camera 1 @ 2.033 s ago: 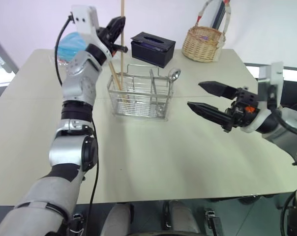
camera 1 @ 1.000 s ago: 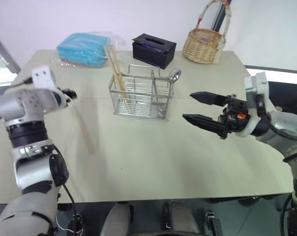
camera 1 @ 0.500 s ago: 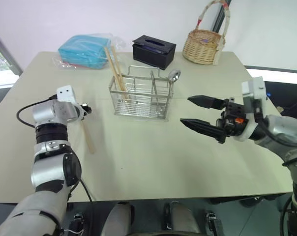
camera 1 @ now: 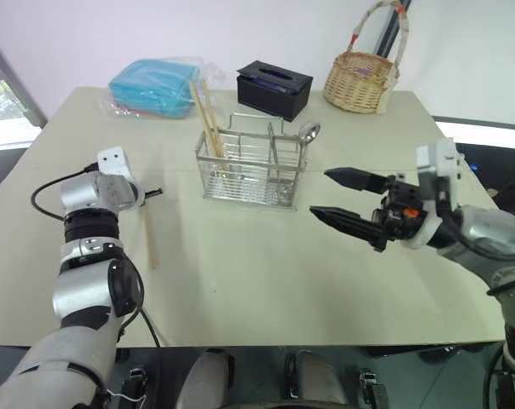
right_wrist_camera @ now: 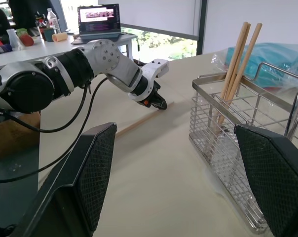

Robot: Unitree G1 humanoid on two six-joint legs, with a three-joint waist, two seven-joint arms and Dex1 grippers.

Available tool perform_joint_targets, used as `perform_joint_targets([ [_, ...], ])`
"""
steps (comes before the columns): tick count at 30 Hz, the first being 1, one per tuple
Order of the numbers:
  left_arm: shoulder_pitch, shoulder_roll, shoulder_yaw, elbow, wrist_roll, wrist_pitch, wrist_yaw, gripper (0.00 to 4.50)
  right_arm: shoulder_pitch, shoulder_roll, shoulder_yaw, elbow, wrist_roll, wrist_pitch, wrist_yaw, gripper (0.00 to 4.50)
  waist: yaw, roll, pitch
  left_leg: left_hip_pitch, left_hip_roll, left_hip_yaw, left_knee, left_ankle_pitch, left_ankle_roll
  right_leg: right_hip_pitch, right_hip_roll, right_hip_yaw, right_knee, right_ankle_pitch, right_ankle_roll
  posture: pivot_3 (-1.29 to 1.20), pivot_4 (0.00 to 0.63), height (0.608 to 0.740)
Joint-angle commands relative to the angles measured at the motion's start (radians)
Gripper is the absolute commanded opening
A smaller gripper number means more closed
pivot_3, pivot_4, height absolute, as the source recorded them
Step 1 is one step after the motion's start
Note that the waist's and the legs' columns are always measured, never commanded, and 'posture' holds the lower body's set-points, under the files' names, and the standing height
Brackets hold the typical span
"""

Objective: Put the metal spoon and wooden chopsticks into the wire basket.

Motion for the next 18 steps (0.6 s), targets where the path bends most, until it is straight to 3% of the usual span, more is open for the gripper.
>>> perform_joint_targets([
  [1, -0.048, 0.053, -0.017, -0.065, 0.027, -0.143, -0.029, 0.03, -0.035, 0.007, -0.013, 0.011, -0.007, -0.03, 0.002, 3.93, 0.0, -0.002, 0.001, 0.0, 0.0, 0.0, 0.0, 0.0, 0.0, 0.0, 0.0, 0.0, 0.0, 0.0, 0.0, 0.0, 0.15, 0.661],
  [7, -0.161, 0.15, 0.03, -0.084, 0.017, -0.485, -0.071, 0.03, -0.083, 0.019, -0.027, 0.063, -0.038, -0.051, -0.021, 3.93, -0.001, -0.003, 0.001, -0.01, 0.0, 0.0, 0.0, 0.001, -0.001, -0.009, 0.0, 0.0, 0.0, 0.0, 0.0, 0.0, 0.15, 0.661],
  [11, -0.248, 0.15, 0.077, -0.139, -0.077, -0.651, -0.192, 0.03, -0.115, 0.022, -0.038, 0.073, -0.036, -0.039, -0.055, 3.93, 0.003, -0.002, 0.0, -0.014, 0.0, 0.001, 0.001, 0.004, -0.006, -0.013, -0.001, 0.0, -0.001, 0.001, -0.001, 0.0, 0.15, 0.661],
  [18, -0.425, 0.069, 0.112, -0.129, -0.243, -0.648, -0.31, 0.03, -0.095, 0.021, -0.052, 0.037, -0.019, -0.032, -0.078, 3.93, 0.002, -0.003, 0.0, -0.013, -0.006, -0.001, 0.002, 0.001, -0.001, -0.009, -0.002, -0.001, -0.002, 0.002, 0.001, 0.0, 0.15, 0.661],
])
